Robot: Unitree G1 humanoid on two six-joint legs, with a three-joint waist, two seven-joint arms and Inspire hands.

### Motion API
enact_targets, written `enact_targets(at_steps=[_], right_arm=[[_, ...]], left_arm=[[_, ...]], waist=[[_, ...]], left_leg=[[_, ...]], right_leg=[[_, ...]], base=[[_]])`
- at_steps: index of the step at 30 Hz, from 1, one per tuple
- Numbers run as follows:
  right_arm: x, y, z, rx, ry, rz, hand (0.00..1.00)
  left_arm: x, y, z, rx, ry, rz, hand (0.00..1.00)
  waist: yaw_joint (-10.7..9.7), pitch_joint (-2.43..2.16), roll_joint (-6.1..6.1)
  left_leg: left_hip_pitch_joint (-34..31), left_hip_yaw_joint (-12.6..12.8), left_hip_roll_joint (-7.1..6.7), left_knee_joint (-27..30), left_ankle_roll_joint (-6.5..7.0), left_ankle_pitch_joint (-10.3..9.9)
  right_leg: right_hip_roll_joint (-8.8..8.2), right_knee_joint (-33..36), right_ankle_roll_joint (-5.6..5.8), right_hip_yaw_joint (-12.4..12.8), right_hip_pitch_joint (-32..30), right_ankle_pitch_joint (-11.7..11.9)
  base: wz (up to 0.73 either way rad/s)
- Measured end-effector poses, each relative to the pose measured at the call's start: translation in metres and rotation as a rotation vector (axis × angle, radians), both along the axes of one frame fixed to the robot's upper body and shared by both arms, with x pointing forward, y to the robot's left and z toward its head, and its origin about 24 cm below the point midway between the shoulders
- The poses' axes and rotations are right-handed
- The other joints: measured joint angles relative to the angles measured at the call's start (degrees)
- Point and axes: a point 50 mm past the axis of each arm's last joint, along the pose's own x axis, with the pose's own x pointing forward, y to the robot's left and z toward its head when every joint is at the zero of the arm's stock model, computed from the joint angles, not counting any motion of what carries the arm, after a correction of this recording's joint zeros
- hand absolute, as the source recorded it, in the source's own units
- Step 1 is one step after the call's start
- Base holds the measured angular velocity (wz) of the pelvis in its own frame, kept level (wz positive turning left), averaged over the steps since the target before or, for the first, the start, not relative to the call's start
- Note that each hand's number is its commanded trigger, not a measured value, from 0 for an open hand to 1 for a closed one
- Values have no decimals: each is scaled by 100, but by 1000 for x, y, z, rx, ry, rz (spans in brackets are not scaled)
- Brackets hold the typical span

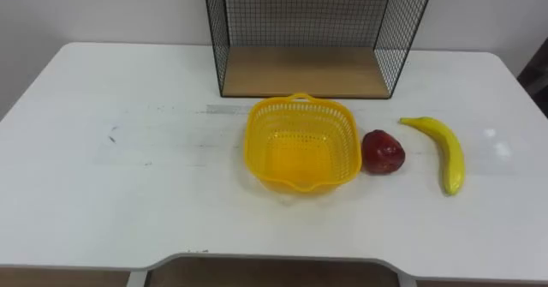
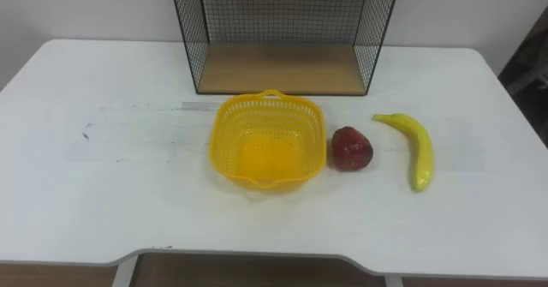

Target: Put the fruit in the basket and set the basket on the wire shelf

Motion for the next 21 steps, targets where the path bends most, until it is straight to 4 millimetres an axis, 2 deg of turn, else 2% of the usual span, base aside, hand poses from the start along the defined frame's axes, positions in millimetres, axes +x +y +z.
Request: enact_targets(at_steps=[15, 21], right_arm=[[-1, 0, 0, -9, -14, -72, 0], [-1, -2, 1, -45, -39, -174, 0]], left_arm=[[-5, 0, 0, -1, 41, 1, 0], [-3, 1, 0, 10, 45, -36, 0]], waist=[[-49, 5, -17], [-79, 3, -32]], left_leg=[[-23, 5, 0, 42, 0, 0], [-20, 17, 2, 34, -4, -2]], right_leg=[[0, -2, -5, 1, -20, -12], [11, 1, -1, 77, -20, -23]], base=[[0], [-1]])
